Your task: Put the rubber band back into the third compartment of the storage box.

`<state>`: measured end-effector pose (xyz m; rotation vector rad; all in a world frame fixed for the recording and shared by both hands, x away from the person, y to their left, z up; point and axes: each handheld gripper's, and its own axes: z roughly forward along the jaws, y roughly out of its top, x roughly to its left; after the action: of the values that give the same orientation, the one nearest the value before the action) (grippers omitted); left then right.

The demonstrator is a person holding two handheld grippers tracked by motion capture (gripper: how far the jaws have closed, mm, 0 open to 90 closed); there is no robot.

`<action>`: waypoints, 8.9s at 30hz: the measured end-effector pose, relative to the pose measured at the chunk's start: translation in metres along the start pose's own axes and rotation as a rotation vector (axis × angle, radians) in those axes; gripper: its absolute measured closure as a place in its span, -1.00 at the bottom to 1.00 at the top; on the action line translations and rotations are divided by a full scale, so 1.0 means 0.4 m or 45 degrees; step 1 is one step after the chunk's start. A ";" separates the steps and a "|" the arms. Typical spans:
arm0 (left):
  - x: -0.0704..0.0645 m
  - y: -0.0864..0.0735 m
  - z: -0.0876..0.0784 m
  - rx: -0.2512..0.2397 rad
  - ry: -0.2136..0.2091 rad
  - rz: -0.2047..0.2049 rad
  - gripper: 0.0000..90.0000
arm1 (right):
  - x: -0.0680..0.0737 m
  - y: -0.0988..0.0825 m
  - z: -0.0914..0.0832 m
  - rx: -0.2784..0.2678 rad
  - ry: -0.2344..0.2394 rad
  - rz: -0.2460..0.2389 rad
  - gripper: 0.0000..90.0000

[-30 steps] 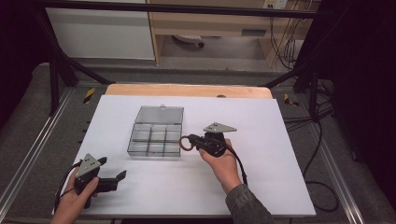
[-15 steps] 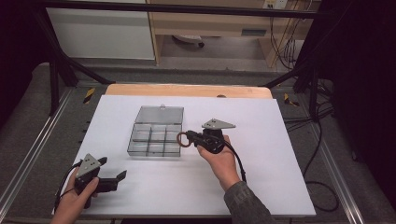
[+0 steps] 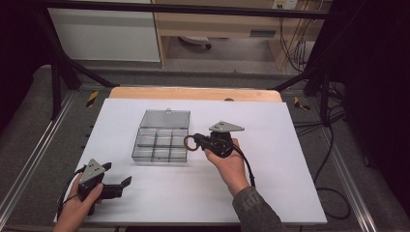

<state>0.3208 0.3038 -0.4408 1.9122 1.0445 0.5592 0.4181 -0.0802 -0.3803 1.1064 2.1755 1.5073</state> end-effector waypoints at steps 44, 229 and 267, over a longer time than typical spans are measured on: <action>-0.003 0.001 0.001 -0.001 -0.007 0.007 -0.86 | -0.025 0.107 0.118 0.013 -0.053 -0.025 0.91; -0.003 -0.001 -0.009 -0.012 0.000 -0.002 -0.87 | -0.130 0.097 -0.061 -0.097 -0.101 0.002 -0.90; 0.007 0.000 -0.021 -0.081 0.010 -0.082 -0.86 | -0.256 -0.080 -0.383 -0.258 -0.306 0.076 -0.92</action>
<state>0.3165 0.3103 -0.4366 1.8162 1.0768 0.5568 0.3807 -0.2627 -0.3641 1.2219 1.8039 1.4944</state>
